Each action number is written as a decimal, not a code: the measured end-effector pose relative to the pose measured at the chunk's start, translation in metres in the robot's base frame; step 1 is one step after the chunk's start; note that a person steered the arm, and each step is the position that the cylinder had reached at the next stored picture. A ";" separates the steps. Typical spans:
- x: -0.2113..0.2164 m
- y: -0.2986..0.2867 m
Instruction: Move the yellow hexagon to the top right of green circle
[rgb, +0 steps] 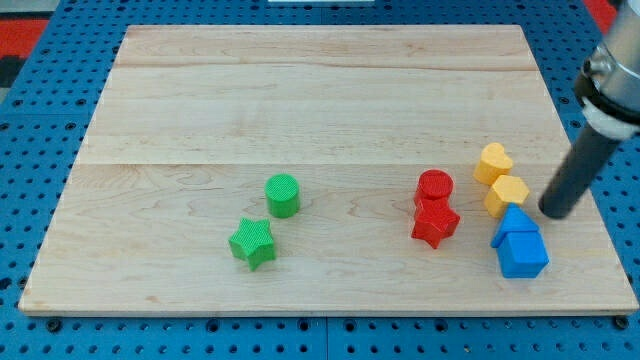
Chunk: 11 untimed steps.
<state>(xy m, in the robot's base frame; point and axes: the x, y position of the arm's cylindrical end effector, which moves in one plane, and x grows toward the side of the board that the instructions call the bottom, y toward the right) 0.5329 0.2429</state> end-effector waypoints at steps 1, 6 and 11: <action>0.003 -0.037; -0.130 -0.005; -0.079 -0.266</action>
